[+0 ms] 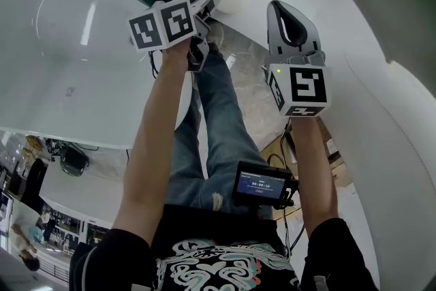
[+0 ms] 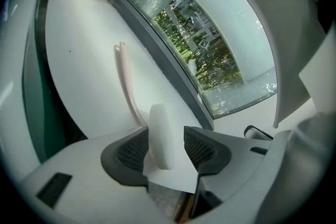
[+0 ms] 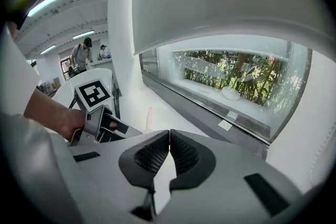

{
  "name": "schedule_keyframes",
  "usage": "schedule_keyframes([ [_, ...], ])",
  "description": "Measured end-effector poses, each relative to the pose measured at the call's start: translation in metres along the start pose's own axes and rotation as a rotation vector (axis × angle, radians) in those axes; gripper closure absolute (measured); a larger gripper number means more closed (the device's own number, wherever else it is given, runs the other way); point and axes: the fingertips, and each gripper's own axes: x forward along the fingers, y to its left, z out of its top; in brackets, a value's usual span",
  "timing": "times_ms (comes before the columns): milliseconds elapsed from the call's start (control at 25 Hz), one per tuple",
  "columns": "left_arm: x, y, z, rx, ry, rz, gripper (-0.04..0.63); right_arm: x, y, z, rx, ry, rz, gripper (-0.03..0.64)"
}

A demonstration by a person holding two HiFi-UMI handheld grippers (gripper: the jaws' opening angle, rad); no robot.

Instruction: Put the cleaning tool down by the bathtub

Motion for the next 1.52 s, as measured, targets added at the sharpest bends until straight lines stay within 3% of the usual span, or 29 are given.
schedule_keyframes([
  [440,-0.034,-0.009,0.012,0.045,-0.050,0.030,0.393,-0.021,0.006,0.018,-0.005,-0.039,-0.016,0.591],
  [600,-0.059,-0.013,0.022,0.140,-0.106,0.090,0.401,-0.035,0.007,0.028,-0.005,-0.051,-0.027,0.591],
  [760,-0.094,-0.024,0.042,0.239,-0.193,0.122,0.524,-0.049,0.010,0.041,-0.006,-0.066,-0.037,0.591],
  [880,-0.121,-0.037,0.058,0.295,-0.255,0.116,0.554,-0.061,0.013,0.054,-0.007,-0.087,-0.047,0.590],
  [1160,-0.201,-0.099,0.079,0.450,-0.376,0.076,0.572,-0.118,0.029,0.095,-0.015,-0.148,-0.080,0.589],
  [1320,-0.253,-0.133,0.086,0.573,-0.417,0.105,0.572,-0.154,0.046,0.129,-0.075,-0.178,-0.100,0.591],
  [1520,-0.306,-0.171,0.089,0.639,-0.499,0.101,0.575,-0.198,0.050,0.157,-0.096,-0.229,-0.142,0.590],
])
